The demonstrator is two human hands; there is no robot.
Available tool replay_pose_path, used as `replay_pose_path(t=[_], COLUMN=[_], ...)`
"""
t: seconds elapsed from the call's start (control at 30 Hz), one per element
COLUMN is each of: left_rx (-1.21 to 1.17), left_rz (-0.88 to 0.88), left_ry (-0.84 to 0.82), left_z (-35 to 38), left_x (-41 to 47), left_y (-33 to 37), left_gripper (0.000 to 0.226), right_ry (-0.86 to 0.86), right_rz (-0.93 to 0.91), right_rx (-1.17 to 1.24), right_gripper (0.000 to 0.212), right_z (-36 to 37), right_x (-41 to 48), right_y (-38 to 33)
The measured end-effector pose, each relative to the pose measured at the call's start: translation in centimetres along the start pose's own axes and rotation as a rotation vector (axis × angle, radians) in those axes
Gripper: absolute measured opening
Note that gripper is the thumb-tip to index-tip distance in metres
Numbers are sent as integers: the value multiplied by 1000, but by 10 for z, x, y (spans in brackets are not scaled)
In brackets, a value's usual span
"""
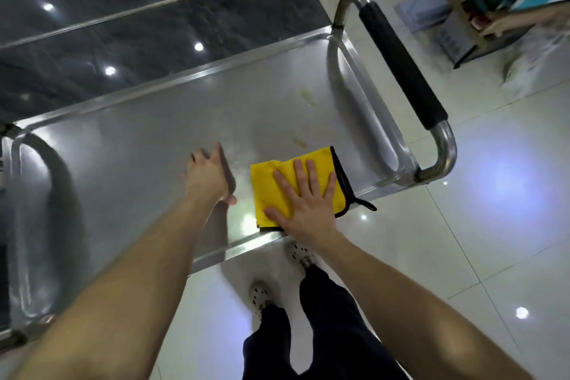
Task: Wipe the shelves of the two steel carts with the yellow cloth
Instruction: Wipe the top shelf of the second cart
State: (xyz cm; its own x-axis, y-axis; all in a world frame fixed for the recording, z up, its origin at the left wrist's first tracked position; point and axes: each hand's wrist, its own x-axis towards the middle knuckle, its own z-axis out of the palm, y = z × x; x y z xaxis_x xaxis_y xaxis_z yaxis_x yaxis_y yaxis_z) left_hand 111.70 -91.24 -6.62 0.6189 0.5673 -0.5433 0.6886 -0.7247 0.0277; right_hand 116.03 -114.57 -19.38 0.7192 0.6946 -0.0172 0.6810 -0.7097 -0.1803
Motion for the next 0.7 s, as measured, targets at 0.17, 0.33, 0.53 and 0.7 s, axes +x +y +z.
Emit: replay_pose_path(t=[0.17, 0.33, 0.53, 0.7], left_rx=[1, -11, -33, -78], left_rz=[0, -22, -64, -80], left_ry=[-10, -17, -4, -3], left_z=[8, 14, 7, 3], left_x=[13, 21, 27, 32], left_y=[-4, -10, 0, 4], left_gripper=[153, 160, 158, 160], right_ry=[22, -148, -181, -84], right_rz=[-334, -589, 22, 131], right_rx=[58, -74, -2, 40], right_gripper=[89, 87, 93, 95], right_z=[-5, -38, -56, -25], right_x=[28, 130, 284, 340], right_y=[56, 147, 162, 73])
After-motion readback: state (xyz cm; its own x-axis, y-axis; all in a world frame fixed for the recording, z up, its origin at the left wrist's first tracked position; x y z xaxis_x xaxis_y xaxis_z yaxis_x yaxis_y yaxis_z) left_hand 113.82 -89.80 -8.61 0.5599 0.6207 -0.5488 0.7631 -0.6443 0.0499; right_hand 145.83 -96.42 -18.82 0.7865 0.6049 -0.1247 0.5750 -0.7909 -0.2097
